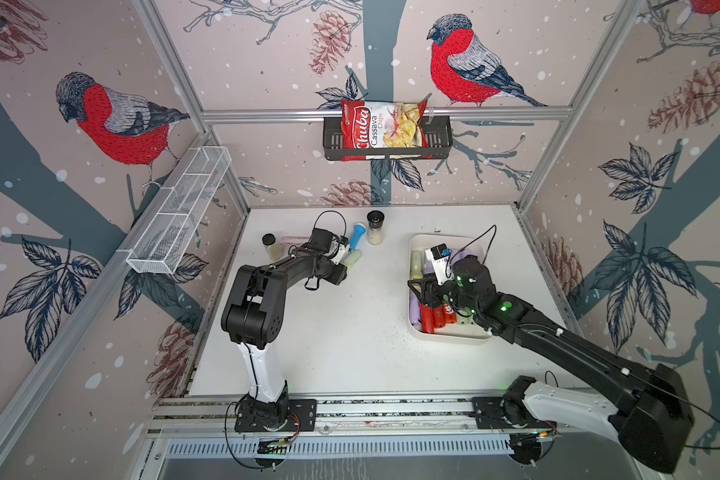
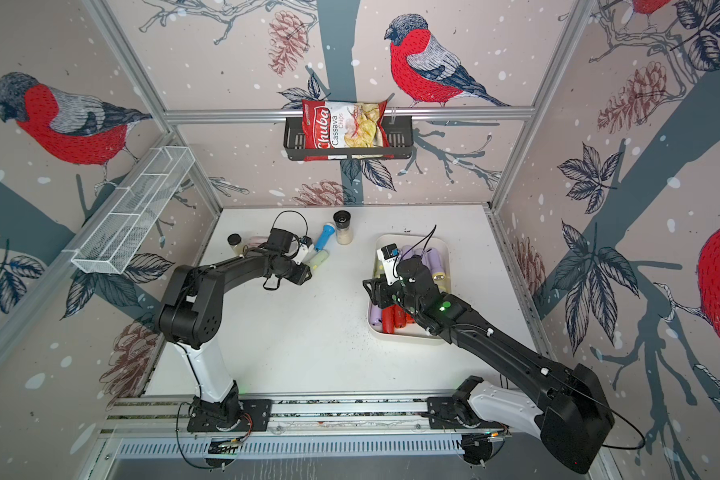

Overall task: Put the flashlights into the storage boxes
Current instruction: Pick up the flashlight from the center of the board.

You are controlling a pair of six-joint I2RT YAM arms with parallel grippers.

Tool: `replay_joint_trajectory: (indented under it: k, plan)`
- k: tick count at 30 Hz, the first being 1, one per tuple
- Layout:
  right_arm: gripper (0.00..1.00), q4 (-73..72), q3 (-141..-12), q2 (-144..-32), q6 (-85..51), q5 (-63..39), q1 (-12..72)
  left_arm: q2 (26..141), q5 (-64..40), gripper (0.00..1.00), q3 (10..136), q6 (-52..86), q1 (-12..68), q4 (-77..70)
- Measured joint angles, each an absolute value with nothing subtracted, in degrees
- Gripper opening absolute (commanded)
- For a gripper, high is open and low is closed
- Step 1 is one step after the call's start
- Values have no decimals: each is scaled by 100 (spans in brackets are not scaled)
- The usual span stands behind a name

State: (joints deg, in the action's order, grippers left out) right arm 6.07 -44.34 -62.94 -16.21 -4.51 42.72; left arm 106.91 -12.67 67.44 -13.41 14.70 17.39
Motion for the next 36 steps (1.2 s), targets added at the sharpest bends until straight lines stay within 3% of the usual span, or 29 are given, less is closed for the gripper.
replay_joint_trajectory:
  k: [11, 19, 27, 36]
  plan:
    - [60, 565, -4427, -6222, -1350, -432, 4272, 9386, -1817, 25, 6198, -1485, 1494, 1876]
    - [61, 502, -4606, -6340, -873, -451, 4348, 8576, -2359, 22, 5876, -1999, 1697, 2154]
    - [62, 449, -4781, -6464, 725, -130, 5059, 8176, -2783, 22, 5745, -2443, 2156, 2565]
    - [64, 307, -4368, -6558, 3548, 600, 6034, 8097, -3409, 22, 5642, -2598, 2287, 2858]
